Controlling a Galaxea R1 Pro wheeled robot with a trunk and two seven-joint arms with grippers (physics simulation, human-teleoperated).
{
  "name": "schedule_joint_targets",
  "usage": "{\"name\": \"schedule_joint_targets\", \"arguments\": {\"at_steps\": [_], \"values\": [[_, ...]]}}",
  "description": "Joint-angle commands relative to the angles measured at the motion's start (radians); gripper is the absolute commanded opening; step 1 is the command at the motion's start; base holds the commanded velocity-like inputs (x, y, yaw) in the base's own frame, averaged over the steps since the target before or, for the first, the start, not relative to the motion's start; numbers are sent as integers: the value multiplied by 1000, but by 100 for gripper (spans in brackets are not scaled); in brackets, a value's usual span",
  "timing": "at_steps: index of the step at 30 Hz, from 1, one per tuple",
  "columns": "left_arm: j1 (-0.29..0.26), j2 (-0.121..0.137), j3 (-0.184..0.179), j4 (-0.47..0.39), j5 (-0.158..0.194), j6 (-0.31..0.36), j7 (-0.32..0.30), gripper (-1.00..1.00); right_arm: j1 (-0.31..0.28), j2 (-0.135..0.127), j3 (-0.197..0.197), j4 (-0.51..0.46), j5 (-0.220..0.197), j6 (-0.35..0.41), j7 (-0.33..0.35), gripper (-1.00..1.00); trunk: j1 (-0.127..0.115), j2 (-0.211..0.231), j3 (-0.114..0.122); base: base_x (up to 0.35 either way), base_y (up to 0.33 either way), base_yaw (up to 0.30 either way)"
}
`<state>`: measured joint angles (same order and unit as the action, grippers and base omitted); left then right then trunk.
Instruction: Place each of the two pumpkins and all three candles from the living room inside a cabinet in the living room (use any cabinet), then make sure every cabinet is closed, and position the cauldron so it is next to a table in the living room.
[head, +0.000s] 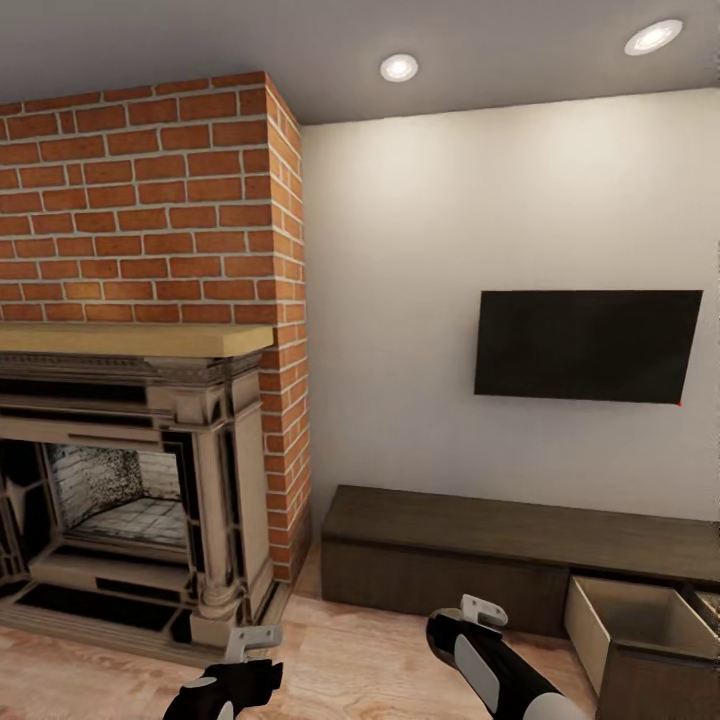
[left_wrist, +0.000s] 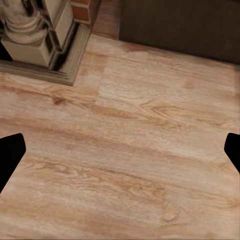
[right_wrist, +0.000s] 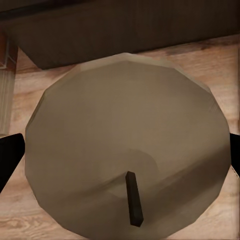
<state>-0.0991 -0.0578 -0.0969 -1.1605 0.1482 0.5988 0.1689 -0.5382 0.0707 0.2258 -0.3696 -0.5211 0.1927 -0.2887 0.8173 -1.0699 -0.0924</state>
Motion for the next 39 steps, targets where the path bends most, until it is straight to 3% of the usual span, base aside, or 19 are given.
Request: {"name": "schedule_joint_targets", "arguments": {"at_steps": [1, 8, 27, 39], "values": [[-1, 0, -1, -1, 10, 4, 10, 100, -1, -1, 9, -2, -5, 5, -8, -100, 0, -1, -2, 0, -275, 0], [-1, 0, -1, -2, 11, 4, 13, 100, -1, -2, 6, -1, -5, 2, -7, -100, 0, -1, -2, 0, -275, -77], [-1, 0, -1, -2, 10, 3, 14, 100, 0, -3, 6, 3, -7, 2, -7, -100, 0, -1, -2, 0, -275, -270], [-1, 0, -1, -2, 10, 2, 15, 100, -1, -3, 6, 4, -5, 1, -7, -100, 0, -1, -2, 0, -275, -37]]}}
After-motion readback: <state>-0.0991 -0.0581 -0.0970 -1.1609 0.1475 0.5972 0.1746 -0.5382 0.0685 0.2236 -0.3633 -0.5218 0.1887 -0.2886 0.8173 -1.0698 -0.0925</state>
